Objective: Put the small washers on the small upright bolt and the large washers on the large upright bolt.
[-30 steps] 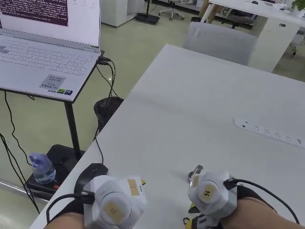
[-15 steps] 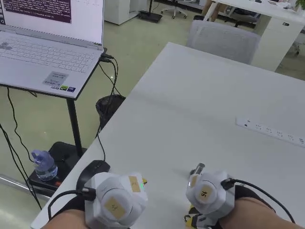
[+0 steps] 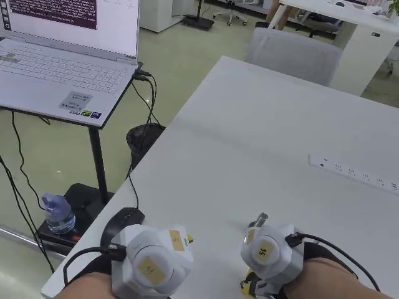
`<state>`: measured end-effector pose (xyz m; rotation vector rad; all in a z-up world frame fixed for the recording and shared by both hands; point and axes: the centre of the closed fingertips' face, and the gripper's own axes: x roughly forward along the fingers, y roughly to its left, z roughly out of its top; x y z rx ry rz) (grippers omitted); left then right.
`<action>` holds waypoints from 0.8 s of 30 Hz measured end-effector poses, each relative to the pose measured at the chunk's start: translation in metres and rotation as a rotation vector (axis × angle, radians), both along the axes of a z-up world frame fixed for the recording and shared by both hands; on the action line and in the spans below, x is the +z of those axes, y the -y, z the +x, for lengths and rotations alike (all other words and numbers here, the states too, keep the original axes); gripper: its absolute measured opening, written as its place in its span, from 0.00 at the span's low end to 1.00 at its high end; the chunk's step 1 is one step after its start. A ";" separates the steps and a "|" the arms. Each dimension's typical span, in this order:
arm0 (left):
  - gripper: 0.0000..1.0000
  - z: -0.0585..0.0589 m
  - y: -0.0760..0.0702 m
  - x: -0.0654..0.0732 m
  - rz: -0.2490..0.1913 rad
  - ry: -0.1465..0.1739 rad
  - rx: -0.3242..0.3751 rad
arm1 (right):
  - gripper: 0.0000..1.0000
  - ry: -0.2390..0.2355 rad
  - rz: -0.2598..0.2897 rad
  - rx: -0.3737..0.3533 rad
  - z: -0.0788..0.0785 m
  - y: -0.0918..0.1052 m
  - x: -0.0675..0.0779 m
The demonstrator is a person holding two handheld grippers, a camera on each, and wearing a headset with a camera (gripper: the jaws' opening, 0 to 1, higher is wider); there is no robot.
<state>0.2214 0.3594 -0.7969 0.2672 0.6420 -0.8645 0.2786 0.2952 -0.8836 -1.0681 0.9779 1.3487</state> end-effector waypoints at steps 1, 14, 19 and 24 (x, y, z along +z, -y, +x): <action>0.88 0.000 0.000 0.000 0.001 -0.001 0.000 | 0.14 0.001 0.000 -0.001 0.000 0.000 0.000; 0.87 0.002 0.001 0.002 0.005 0.001 -0.005 | 0.13 0.005 0.030 -0.066 0.010 0.009 0.012; 0.86 0.004 0.004 0.002 0.007 0.005 -0.009 | 0.13 0.020 0.034 -0.102 0.018 0.026 0.024; 0.86 0.005 0.008 0.000 0.014 0.005 -0.024 | 0.13 0.035 0.040 -0.157 0.026 0.051 0.037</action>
